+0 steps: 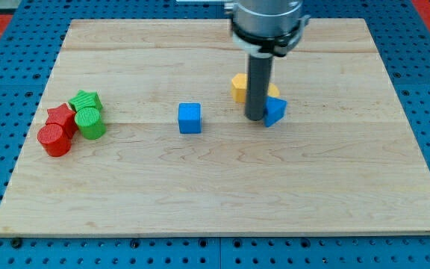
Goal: Point at the blue cube
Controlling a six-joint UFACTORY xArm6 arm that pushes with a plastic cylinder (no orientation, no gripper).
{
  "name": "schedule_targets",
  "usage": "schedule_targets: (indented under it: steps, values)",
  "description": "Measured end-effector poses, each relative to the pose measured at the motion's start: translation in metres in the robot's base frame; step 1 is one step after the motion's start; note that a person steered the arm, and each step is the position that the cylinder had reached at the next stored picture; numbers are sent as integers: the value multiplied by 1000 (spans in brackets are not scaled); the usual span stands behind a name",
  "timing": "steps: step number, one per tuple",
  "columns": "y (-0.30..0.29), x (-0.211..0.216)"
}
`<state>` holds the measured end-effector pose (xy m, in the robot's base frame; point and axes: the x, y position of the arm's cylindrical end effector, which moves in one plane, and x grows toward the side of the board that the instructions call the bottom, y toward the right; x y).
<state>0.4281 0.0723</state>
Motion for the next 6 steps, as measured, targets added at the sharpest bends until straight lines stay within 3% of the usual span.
schedule_targets:
  steps: [2, 3, 4, 5, 6]
  values:
    - [1, 80]
    - [-50, 84]
    - [-51, 50]
    - [-47, 45]
    - [-92, 74]
